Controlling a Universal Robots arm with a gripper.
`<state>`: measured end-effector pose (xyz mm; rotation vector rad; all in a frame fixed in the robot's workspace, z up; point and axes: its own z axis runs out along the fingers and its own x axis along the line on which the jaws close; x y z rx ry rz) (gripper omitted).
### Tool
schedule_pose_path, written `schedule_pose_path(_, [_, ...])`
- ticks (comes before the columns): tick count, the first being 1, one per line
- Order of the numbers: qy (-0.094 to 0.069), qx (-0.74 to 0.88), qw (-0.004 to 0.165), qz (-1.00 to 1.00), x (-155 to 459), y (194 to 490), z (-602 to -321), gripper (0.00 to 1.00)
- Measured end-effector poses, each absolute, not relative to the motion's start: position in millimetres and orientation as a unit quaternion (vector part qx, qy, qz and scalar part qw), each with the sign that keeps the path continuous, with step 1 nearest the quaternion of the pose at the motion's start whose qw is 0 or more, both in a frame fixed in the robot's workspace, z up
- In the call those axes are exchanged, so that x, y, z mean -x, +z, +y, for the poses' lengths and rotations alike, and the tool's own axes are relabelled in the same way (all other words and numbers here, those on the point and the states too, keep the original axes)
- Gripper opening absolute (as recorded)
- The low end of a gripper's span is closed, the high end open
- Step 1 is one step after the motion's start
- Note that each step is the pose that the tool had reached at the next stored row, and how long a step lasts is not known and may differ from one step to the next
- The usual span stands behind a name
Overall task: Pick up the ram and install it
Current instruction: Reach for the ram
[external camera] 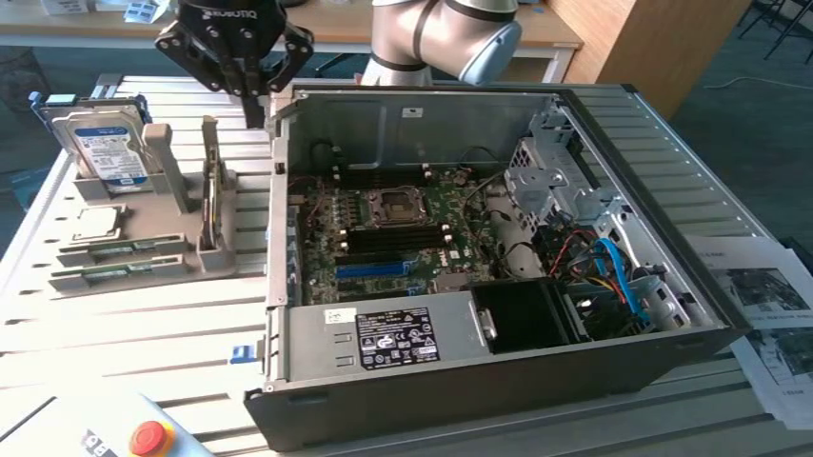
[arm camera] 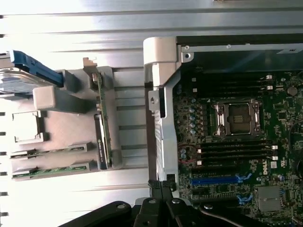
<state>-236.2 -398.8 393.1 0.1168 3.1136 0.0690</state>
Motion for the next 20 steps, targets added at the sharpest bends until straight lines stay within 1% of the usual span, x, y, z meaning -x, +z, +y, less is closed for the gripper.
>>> schedule_pose_path(20, [0.022,-0.037,0.012,0.999,291,393,-399,0.1])
